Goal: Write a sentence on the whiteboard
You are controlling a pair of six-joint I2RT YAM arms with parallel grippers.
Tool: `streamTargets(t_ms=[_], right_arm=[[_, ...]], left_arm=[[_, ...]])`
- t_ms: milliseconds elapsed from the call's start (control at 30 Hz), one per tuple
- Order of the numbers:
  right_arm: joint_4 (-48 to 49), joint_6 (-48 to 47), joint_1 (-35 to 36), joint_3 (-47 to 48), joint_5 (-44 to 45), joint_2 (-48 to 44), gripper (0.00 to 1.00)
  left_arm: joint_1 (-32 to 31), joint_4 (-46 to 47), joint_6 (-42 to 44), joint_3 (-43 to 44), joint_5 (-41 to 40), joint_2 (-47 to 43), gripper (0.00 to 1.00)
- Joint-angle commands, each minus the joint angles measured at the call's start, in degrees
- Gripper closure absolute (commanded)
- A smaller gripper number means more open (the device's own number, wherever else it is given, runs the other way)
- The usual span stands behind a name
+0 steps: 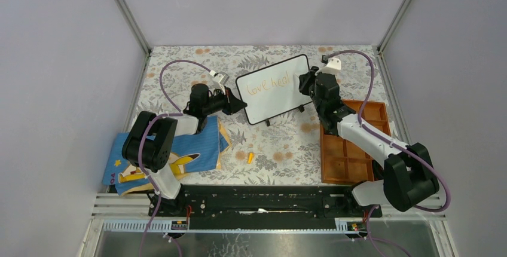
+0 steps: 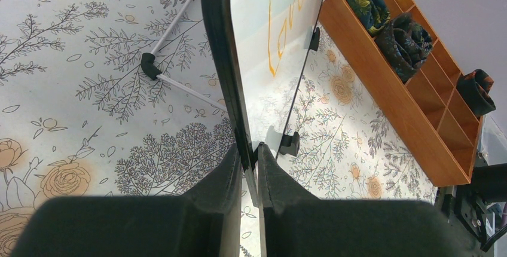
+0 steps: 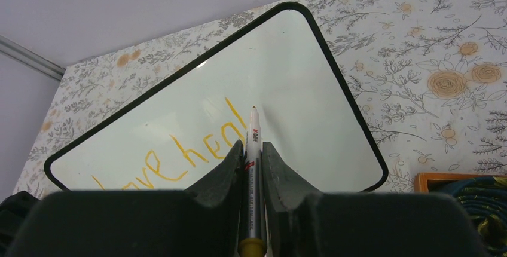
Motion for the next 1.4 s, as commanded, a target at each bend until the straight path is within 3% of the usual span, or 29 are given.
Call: streamTargets(t_ms=[0, 1367], right_arm=[[3.8, 0.5, -0.4, 3.1, -0.6, 0.4, 1.00], [-0.3, -0.2, -0.4, 6.4, -0.6, 5.5, 1.00]], left_arm=[[-0.9, -5.5, 4.6, -0.3, -3.3, 0.7, 1.00], [-0.9, -5.7, 5.0, -0.3, -3.7, 0.2, 1.00]])
